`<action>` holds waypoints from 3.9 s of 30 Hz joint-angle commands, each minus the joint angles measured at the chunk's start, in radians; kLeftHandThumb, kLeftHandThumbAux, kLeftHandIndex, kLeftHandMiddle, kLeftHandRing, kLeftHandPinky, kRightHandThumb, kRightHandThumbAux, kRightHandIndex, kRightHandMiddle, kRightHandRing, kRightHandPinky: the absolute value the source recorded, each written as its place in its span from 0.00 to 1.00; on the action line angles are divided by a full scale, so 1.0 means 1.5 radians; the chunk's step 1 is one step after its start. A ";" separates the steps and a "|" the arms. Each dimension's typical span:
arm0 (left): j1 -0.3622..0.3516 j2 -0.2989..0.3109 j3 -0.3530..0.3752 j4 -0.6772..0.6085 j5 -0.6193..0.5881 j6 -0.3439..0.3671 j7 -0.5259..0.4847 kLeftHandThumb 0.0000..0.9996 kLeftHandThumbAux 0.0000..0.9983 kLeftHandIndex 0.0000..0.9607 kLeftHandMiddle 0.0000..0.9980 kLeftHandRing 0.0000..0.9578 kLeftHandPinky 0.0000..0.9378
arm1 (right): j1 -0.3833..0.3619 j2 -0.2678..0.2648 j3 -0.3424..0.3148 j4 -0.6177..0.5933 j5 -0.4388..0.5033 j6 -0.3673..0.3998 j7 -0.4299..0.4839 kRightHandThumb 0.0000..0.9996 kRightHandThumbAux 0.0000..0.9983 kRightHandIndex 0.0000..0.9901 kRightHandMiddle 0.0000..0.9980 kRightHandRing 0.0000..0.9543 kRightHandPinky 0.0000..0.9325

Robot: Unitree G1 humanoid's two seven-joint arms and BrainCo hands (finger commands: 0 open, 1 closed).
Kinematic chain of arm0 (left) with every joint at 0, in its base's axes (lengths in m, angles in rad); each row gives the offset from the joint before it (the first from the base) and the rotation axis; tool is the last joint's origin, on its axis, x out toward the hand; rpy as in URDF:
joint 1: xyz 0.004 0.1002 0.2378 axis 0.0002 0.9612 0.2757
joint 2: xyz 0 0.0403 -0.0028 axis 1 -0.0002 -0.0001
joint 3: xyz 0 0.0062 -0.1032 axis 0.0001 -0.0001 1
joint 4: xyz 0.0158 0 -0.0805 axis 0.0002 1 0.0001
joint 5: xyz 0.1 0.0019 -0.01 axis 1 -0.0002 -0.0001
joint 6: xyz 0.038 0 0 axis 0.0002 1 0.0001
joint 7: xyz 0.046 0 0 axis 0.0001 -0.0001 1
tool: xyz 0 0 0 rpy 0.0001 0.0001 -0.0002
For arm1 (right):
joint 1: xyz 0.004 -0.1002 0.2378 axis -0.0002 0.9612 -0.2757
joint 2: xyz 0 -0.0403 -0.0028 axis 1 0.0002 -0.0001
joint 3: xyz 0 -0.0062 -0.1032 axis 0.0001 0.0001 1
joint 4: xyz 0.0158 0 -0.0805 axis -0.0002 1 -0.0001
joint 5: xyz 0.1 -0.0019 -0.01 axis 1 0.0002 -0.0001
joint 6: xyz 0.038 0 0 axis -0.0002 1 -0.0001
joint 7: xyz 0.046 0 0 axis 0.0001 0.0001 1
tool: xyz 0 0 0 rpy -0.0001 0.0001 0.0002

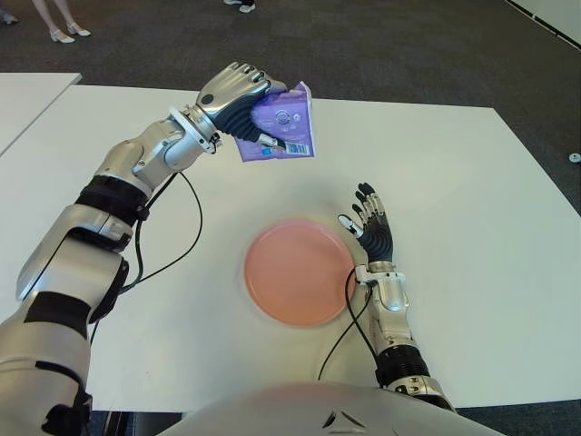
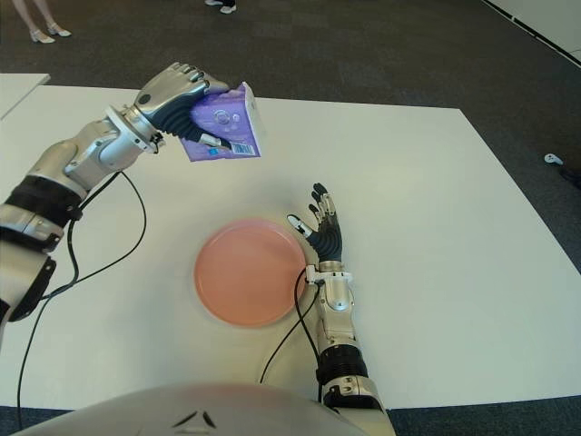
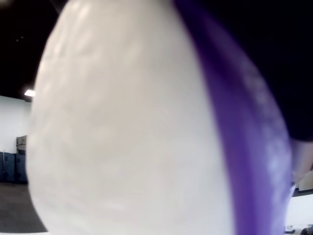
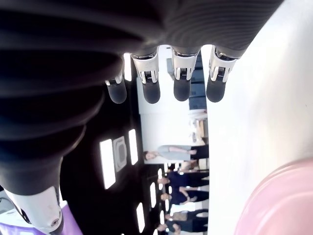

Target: Put the tissue paper into the plate.

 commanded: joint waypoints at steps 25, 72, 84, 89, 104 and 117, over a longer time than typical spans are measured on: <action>0.170 -0.010 0.048 -0.268 -0.050 0.036 -0.221 0.75 0.70 0.46 0.84 0.88 0.84 | 0.052 0.015 0.004 0.055 0.011 0.004 0.000 0.13 0.68 0.01 0.02 0.01 0.03; 0.201 -0.021 -0.095 -0.128 0.267 -0.147 -0.028 0.75 0.70 0.46 0.82 0.86 0.85 | 0.041 0.013 -0.008 0.077 0.017 -0.014 -0.008 0.12 0.67 0.01 0.02 0.01 0.02; 0.190 -0.017 -0.126 -0.122 0.282 -0.147 -0.004 0.74 0.70 0.46 0.83 0.87 0.86 | 0.042 0.014 -0.012 0.074 0.021 -0.010 -0.003 0.12 0.69 0.01 0.02 0.00 0.02; 0.194 -0.015 -0.131 -0.128 0.286 -0.142 0.004 0.74 0.70 0.46 0.82 0.86 0.83 | 0.042 0.015 -0.013 0.076 0.022 -0.012 -0.002 0.12 0.68 0.01 0.02 0.01 0.02; 0.233 -0.036 -0.108 -0.130 0.120 -0.159 -0.082 0.73 0.70 0.45 0.72 0.73 0.68 | 0.038 0.012 -0.016 0.086 0.020 -0.023 0.003 0.13 0.71 0.01 0.02 0.00 0.01; 0.201 -0.008 -0.133 -0.156 0.250 -0.169 -0.061 0.06 0.40 0.01 0.01 0.01 0.01 | 0.040 0.004 -0.012 0.091 0.013 -0.031 0.005 0.13 0.72 0.01 0.01 0.00 0.00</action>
